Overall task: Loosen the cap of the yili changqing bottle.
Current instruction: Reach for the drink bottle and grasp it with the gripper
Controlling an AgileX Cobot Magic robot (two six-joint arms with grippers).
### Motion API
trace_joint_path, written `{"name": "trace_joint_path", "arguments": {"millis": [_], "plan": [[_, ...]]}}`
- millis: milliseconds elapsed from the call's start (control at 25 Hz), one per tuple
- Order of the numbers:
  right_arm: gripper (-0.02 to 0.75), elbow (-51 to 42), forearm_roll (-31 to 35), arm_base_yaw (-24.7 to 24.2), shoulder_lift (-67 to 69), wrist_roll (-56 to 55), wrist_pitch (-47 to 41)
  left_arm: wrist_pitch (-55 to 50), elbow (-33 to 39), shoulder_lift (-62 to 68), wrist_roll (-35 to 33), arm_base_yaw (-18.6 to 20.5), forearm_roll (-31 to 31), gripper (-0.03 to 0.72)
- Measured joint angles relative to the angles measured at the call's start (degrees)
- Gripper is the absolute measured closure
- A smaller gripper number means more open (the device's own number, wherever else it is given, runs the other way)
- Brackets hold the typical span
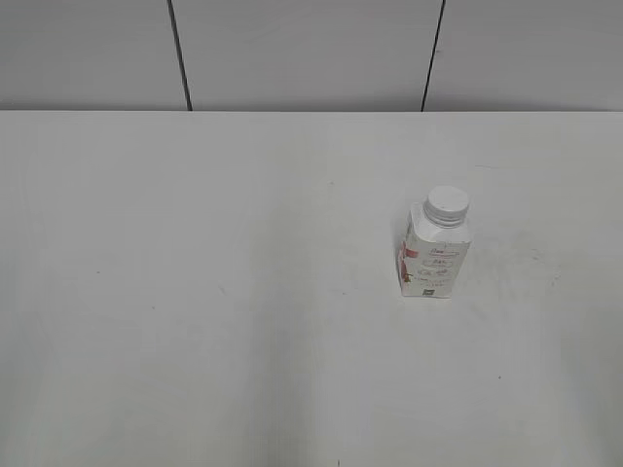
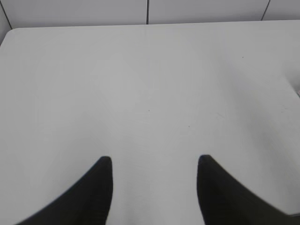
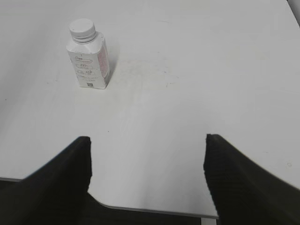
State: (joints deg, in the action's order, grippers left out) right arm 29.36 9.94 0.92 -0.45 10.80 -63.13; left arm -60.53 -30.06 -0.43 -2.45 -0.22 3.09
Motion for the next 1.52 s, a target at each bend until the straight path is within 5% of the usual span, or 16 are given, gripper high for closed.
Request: {"name": "trace_joint_path", "arguments": {"millis": [1160, 1520], "plan": [[0.151, 0.00, 0.00, 0.00, 0.00, 0.00, 0.00, 0.13, 0.00, 0.46, 0.11, 0.00, -1.07, 0.344], [0.151, 0.00, 0.00, 0.00, 0.00, 0.00, 0.00, 6.49, -3.13, 14.09, 0.11, -0.29, -3.56, 0.344]]}}
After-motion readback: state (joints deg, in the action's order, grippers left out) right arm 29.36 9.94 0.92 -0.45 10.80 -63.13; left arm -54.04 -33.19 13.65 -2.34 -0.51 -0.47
